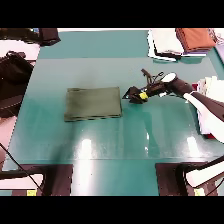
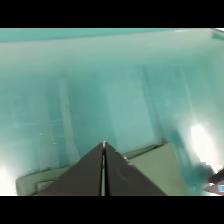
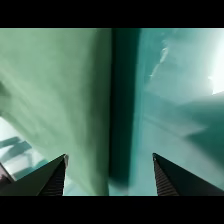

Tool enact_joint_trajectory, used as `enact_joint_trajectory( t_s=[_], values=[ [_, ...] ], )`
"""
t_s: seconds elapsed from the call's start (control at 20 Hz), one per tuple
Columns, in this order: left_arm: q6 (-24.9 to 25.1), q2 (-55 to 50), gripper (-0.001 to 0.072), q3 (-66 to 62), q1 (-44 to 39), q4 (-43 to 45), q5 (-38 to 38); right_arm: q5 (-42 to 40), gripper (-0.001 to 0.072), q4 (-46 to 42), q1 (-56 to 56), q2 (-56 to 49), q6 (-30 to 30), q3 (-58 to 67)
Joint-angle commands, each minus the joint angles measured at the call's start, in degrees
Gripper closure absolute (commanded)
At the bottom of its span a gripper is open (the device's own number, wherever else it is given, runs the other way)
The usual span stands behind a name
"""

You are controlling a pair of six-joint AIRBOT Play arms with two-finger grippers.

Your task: Fold the shirts.

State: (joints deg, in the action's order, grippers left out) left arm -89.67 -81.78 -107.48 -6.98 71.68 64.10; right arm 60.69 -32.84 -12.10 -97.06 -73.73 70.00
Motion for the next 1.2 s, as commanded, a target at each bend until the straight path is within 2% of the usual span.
enact_joint_trajectory(
  t_s=[0.0, 0.15, 0.2, 0.3, 0.35, 0.4, 0.6, 0.75, 0.95, 1.05, 1.15],
  values=[
    [0.13, -0.92, 0.0686, 0.0, -1.14, -0.33, 0.13, -2.03, 0.0123, 5.38, -4.26, -5.77, 0.98, 2.93],
    [0.13, -0.9, 0.0686, 0.0, -1.14, -0.44, 0.52, -3.61, 0.0167, 8.07, -10.1, -11.89, 0.9, 10.16],
    [0.11, -0.9, 0.0686, 0.0, -1.14, -0.5, 0.94, -4.17, 0.0235, 9.38, -11.76, -13.94, 0.92, 12.68],
    [0.13, -0.9, 0.0685, 0.0, -1.14, -1.75, 1.29, -5.77, 0.0444, 9.05, -14.14, -16.61, 1.01, 17.25],
    [0.13, -0.9, 0.0686, 0.0, -1.14, -2.25, 1.29, -6.29, 0.0591, 8.92, -14.84, -17.35, 1.49, 19.54],
    [0.13, -0.9, 0.0686, 0.0, -1.14, -3.13, 1.29, -6.62, 0.0677, 8.66, -15.1, -17.59, 2.16, 21.44],
    [0.17, -0.9, 0.0687, 0.0, -2.97, -3.08, 1.05, -6.27, 0.069, 5.33, -11.28, -15.28, 2.23, 26.91],
    [1.49, -0.9, 0.0686, 0.0, -5.57, -3.06, 0.85, -4.04, 0.069, -6.38, -4.85, -9.62, -2.05, 27.17],
    [1.84, -0.9, 0.0686, 0.0, -8.39, -3.06, 0.85, 3.61, 0.069, -24.68, 7.17, -0.33, -6.34, 27.17],
    [1.79, -0.9, 0.0686, 0.0, -9.01, -3.1, 0.81, 7.1, 0.069, -31.19, 14.62, 3.93, -7.39, 27.17],
    [1.64, -0.9, 0.0686, 0.0, -9.35, -3.21, 0.85, 8.92, 0.069, -33.94, 23.1, 7.34, -7.43, 27.17]
  ],
)
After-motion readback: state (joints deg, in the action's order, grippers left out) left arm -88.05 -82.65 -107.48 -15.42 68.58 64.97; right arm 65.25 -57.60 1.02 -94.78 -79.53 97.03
